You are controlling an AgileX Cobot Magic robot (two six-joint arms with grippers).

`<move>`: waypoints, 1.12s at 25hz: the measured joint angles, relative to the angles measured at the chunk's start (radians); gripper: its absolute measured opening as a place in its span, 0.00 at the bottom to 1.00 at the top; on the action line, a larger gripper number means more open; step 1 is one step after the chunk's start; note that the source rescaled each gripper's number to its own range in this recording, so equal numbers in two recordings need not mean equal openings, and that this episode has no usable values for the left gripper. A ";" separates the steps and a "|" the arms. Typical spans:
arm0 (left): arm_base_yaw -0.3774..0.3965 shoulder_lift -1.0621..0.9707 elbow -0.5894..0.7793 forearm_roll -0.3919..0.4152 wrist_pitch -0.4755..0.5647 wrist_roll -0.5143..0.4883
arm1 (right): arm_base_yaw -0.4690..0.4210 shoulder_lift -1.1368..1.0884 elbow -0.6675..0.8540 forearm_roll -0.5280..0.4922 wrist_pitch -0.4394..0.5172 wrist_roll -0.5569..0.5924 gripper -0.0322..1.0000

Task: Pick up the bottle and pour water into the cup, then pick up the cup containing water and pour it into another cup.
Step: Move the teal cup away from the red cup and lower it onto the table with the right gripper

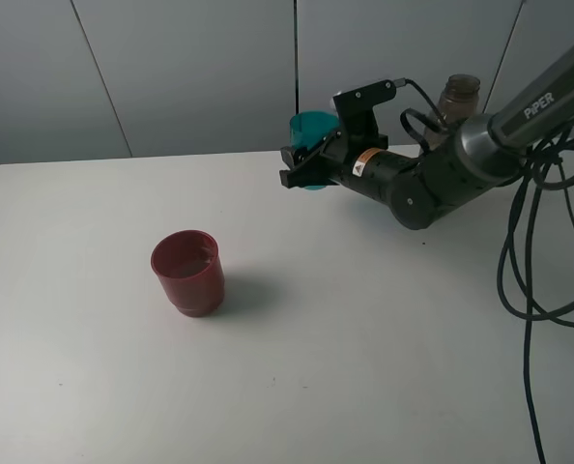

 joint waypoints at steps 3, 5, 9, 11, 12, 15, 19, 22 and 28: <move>0.000 0.000 0.000 0.000 0.000 0.000 | -0.010 0.049 0.000 -0.002 -0.030 0.000 0.08; 0.000 0.000 0.000 0.000 0.000 0.000 | -0.018 0.070 0.000 -0.002 -0.065 0.002 0.08; 0.000 0.000 0.000 0.000 0.000 0.000 | -0.019 0.096 -0.015 0.000 -0.094 0.000 0.08; 0.000 0.000 0.000 0.000 0.000 0.000 | -0.019 0.105 -0.021 0.000 -0.094 -0.014 0.08; 0.000 0.000 0.000 0.000 0.000 0.000 | -0.019 0.110 -0.021 0.002 -0.094 -0.027 0.08; 0.000 0.000 0.000 0.000 0.000 0.000 | -0.019 0.116 -0.022 0.002 -0.091 -0.050 0.08; 0.000 0.000 0.000 0.000 0.000 0.000 | -0.019 0.133 -0.024 0.004 -0.094 -0.061 0.08; 0.000 0.000 0.000 0.000 0.000 0.000 | -0.019 0.146 -0.024 0.004 -0.094 -0.060 0.08; 0.000 0.000 0.000 0.000 0.000 0.000 | -0.019 0.151 -0.025 0.004 -0.092 -0.062 0.08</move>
